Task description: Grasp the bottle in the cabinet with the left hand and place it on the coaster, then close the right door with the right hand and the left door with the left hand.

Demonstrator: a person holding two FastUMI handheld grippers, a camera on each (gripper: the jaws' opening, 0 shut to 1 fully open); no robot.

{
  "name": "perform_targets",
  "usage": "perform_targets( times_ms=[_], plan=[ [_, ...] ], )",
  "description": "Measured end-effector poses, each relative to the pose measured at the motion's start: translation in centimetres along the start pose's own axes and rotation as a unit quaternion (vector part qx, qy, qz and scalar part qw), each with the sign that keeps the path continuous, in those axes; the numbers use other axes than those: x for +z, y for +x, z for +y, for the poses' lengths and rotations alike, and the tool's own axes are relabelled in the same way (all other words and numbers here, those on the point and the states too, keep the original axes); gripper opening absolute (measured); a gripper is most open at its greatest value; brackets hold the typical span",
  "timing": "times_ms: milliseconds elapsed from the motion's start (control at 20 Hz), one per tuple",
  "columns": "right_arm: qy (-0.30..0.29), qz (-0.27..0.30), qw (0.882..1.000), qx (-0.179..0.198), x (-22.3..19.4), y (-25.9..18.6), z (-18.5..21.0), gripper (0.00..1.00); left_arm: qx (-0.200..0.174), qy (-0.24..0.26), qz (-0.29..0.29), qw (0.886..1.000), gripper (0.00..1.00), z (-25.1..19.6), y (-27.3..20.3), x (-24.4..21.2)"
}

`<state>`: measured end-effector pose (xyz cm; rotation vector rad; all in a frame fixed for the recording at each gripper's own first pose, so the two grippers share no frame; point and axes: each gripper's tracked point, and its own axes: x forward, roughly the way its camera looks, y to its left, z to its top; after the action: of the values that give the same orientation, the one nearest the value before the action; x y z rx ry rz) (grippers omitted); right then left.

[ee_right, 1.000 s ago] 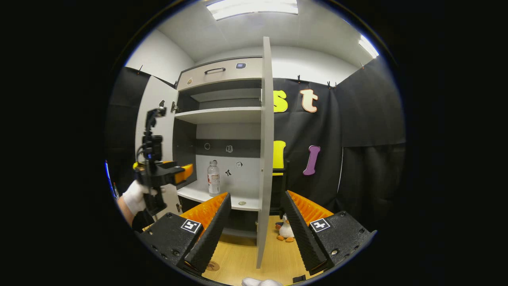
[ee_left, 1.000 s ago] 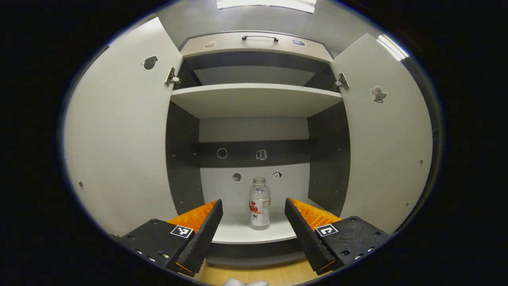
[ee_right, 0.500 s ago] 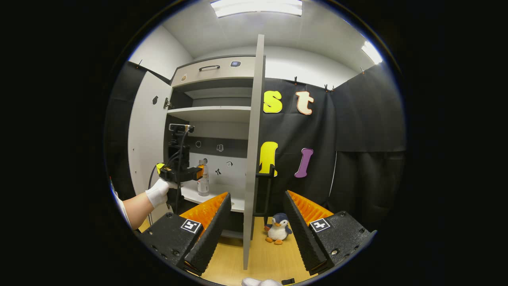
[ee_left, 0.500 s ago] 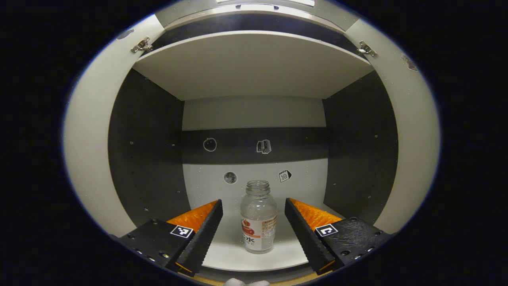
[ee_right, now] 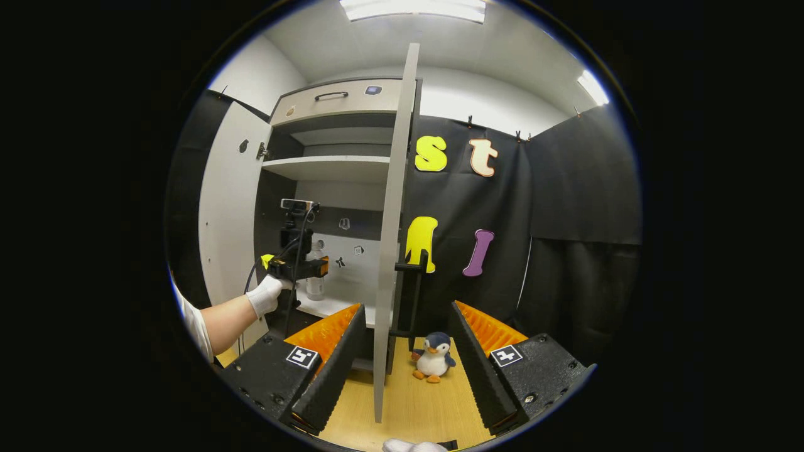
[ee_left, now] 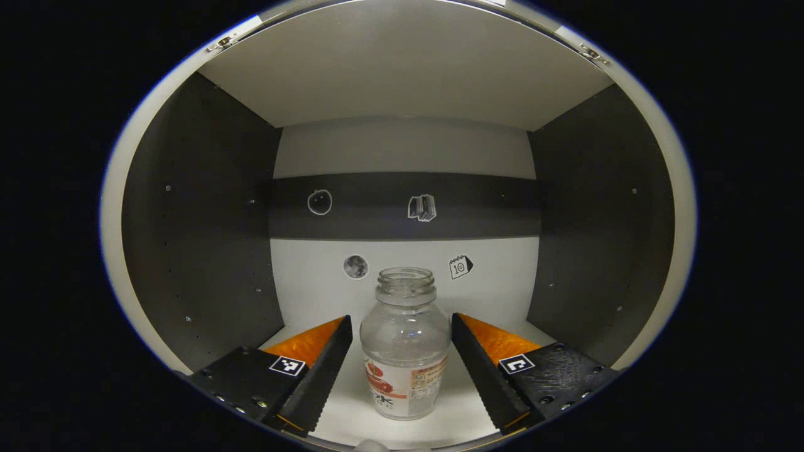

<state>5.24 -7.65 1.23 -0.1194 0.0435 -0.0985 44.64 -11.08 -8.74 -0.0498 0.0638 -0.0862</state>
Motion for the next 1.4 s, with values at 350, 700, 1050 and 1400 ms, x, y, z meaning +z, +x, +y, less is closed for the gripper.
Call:
perform_targets(
  times_ms=[350, 700, 1050, 1400],
  plan=[
    [0.006, -0.003, 1.000, 0.002, 0.2, -0.1, -0.3, 0.82, 0.004, 0.002, 0.000, 1.000, 0.76, 0.6, -0.8, 0.7],
    [0.016, -0.013, 1.000, 0.014, 0.5, -1.3, 0.7, 0.82, -0.019, 0.022, -0.047, 0.998, 0.79, -0.5, -10.6, 5.5],
    [0.028, -0.009, 0.999, 0.022, -0.9, -3.1, 1.6, 0.82, -0.047, 0.002, -0.045, 0.998, 0.75, -1.8, -22.6, 3.9],
    [0.023, 0.002, 0.999, 0.029, -3.3, -5.0, 2.3, 0.82, -0.052, -0.011, -0.017, 0.998, 0.75, -1.5, -30.1, -4.7]
  ],
)
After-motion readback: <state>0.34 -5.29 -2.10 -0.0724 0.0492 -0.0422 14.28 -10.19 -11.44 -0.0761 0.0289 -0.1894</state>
